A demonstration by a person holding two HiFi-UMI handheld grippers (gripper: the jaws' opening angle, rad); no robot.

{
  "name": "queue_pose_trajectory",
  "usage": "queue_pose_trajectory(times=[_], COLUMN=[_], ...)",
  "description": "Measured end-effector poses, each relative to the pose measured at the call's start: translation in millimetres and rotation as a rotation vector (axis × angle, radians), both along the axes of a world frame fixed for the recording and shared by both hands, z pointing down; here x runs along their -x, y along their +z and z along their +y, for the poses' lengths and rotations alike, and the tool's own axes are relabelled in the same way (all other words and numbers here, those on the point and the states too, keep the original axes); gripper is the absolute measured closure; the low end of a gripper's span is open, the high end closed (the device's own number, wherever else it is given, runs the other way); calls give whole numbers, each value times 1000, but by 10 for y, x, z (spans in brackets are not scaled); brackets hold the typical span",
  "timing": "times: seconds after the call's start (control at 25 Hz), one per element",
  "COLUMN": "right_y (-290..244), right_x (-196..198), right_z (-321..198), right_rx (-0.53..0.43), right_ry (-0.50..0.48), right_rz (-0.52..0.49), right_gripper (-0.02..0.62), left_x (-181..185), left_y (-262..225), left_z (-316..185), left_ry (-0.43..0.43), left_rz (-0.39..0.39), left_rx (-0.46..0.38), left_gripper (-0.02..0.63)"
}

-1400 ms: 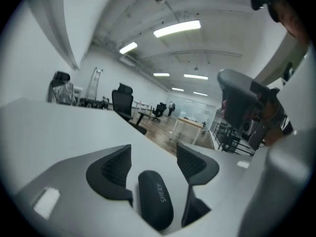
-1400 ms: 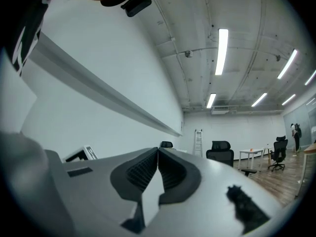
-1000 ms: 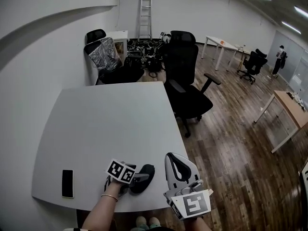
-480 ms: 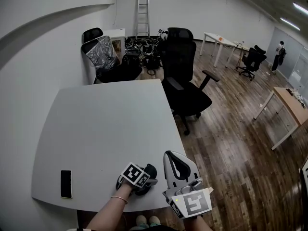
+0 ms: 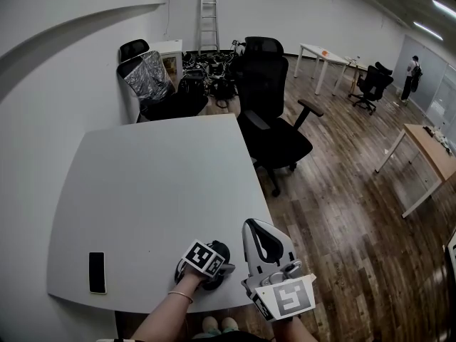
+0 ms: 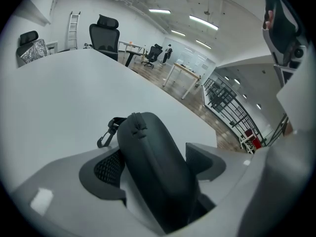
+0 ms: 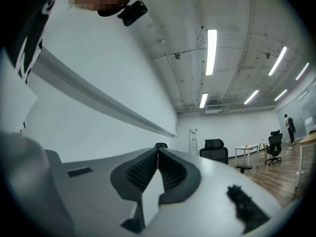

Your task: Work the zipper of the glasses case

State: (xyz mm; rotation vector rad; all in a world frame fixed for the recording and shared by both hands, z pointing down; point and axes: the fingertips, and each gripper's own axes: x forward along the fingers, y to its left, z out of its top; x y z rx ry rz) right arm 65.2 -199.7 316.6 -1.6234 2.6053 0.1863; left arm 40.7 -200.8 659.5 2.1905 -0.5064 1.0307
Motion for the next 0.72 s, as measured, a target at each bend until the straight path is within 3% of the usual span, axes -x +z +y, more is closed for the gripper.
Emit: queue_pose_trajectory(times=[0.44,0.6,0.72], right_y=[-106,-116,-73], right_x=[321,371,368], right_z=[8,39,75], right_rx=[59,12,29], right_ry=[-36,-48,-48], right_rz=[69,58,71], right_gripper=[588,588,588], left_x=[-5,39,102], left_y=[-17,-76,-136], left_z=[8,22,84], left_ry=[-62,-99,-134], left_rz=[17,73,129], left_rx=[-3,-2,-10], left_gripper=[249,262,284])
